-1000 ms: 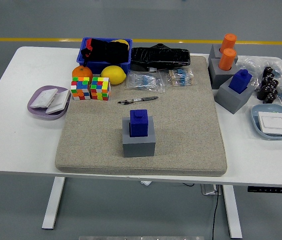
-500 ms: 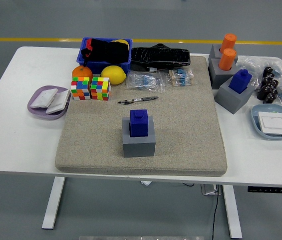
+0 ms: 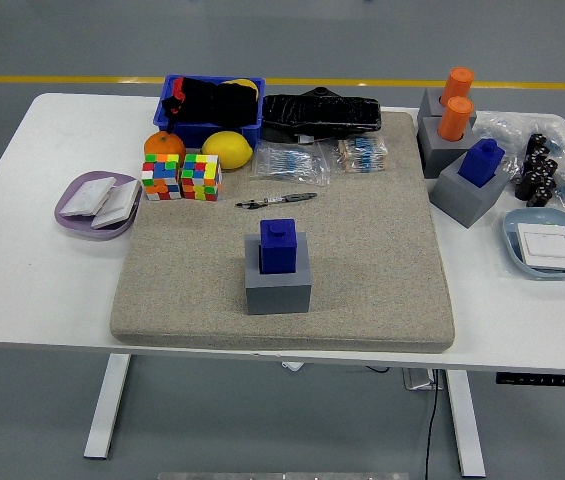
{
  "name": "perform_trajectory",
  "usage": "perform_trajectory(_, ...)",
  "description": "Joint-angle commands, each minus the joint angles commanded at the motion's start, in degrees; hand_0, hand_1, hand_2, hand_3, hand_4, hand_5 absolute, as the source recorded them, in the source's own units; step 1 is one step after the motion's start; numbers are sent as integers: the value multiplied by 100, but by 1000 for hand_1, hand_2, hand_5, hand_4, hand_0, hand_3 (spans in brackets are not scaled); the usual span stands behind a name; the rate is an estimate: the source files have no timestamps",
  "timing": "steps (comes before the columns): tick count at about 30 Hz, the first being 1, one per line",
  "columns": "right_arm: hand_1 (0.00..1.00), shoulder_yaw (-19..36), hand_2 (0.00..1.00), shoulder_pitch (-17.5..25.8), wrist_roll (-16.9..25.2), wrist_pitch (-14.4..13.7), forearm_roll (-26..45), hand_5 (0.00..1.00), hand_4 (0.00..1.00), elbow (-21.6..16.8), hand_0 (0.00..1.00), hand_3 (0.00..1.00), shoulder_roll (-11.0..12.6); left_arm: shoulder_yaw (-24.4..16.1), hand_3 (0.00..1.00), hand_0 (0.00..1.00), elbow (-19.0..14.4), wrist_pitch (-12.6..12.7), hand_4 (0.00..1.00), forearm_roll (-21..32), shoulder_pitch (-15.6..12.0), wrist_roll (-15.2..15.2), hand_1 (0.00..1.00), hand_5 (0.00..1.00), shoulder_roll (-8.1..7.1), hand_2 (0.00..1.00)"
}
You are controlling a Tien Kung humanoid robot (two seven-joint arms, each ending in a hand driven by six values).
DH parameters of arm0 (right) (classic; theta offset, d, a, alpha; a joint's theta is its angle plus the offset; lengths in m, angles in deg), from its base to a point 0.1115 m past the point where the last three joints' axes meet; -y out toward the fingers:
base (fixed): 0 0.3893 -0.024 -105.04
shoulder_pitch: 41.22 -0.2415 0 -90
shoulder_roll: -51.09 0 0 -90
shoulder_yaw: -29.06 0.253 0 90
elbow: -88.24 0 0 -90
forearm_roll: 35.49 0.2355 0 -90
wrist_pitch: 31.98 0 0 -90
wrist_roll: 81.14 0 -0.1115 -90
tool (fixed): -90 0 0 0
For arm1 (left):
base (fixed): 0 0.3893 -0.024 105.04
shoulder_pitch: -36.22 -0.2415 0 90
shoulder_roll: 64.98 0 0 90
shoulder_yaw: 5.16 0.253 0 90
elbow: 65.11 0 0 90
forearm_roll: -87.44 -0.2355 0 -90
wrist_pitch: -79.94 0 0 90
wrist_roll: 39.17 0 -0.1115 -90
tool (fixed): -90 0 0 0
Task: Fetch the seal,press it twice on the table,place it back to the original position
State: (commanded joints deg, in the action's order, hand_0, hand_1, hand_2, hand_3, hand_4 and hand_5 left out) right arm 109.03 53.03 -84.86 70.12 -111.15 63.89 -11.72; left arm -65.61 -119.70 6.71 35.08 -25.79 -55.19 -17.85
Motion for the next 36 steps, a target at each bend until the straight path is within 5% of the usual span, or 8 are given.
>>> perform_trajectory(36,694,-2,663,23,-16,-21,-3,466,815,-11,784,646,-6,57,853,902,-56,-15,814,-1,-3,20,880,179,-23,850)
